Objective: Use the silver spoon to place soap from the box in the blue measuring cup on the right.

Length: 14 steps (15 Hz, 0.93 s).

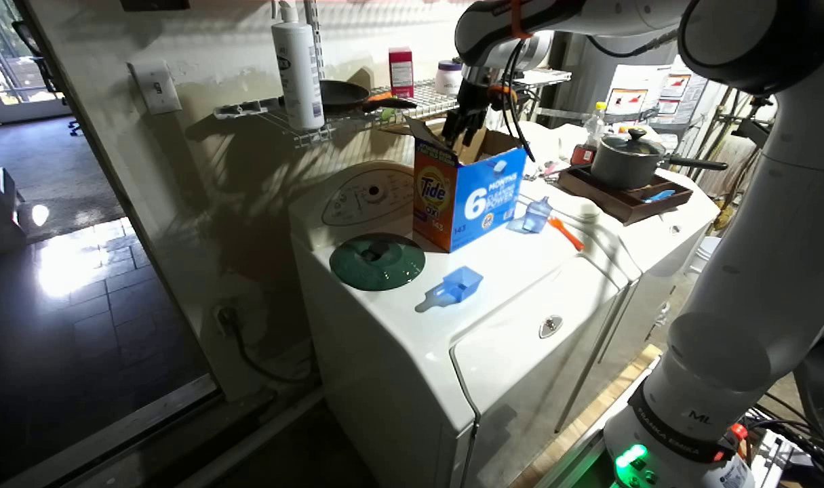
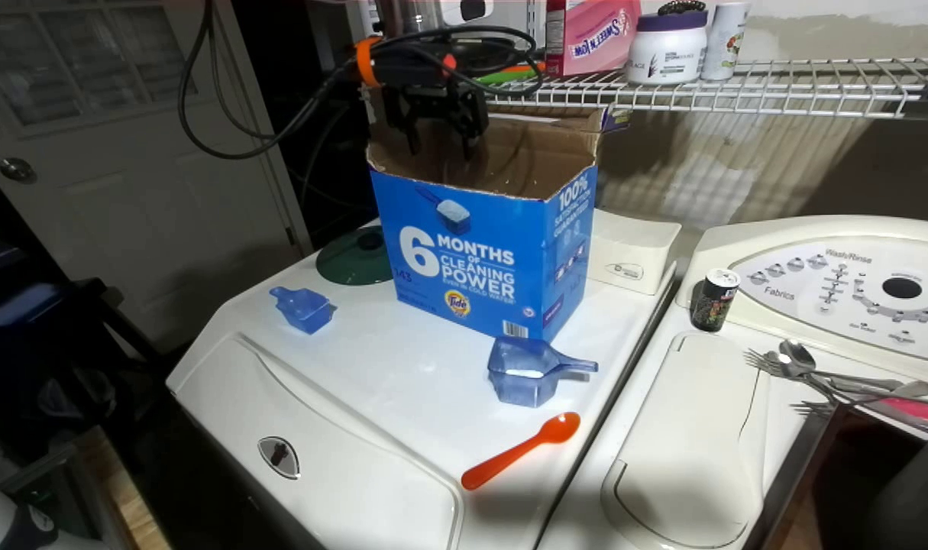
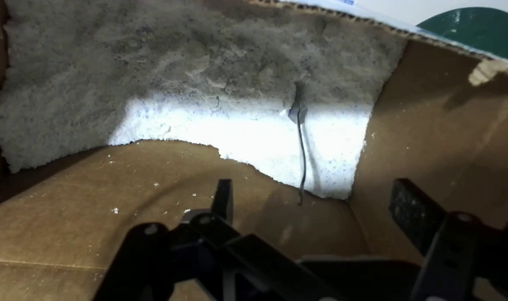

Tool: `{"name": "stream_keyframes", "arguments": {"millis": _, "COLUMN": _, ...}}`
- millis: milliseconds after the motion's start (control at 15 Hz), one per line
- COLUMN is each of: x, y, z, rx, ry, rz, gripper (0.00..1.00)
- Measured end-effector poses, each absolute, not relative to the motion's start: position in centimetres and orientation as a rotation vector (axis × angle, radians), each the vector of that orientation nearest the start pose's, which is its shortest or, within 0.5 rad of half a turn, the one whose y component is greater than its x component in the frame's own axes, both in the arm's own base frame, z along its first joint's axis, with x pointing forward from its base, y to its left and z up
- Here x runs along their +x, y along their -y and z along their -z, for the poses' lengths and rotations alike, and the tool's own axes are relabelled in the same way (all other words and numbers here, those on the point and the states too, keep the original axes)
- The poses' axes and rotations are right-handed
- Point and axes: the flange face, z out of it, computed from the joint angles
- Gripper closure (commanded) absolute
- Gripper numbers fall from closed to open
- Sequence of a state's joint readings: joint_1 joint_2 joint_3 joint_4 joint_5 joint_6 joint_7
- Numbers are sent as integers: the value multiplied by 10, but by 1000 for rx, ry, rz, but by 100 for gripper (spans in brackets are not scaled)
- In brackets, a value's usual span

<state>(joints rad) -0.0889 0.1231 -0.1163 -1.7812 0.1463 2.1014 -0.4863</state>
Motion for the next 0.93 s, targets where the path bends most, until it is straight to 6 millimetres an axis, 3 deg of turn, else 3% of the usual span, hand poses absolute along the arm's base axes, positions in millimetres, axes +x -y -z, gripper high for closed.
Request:
{"name": "stream_keyframes", "arguments": {"millis": 67, "x": 608, "y": 116, "z": -502, "rx": -3053, "ry": 336, "rz": 347, "gripper": 17}}
{"name": "stream_keyframes", "arguments": {"millis": 133, "x": 609, "y": 116, "z": -501, "rx": -3048, "ry": 333, "rz": 343, "gripper": 17}}
{"name": "stream_keyframes", "arguments": {"millis": 200, "x": 611, "y": 115, "z": -501, "rx": -3042, "ry": 332, "rz": 338, "gripper": 26}}
{"name": "stream_keyframes", "arguments": {"millis": 400, "x": 614, "y": 112, "z": -499, "rx": -3032, "ry": 336, "rz": 322, "gripper": 36}}
{"name": "stream_keyframes", "arguments": {"millis": 667, "x": 618, "y": 109, "z": -495, "rx": -3029, "ry": 342, "rz": 308, "gripper": 25}}
{"name": "stream_keyframes", "arguments": {"millis": 933, "x": 620, "y": 112, "z": -492, "rx": -3028, "ry": 335, "rz": 289, "gripper": 50}}
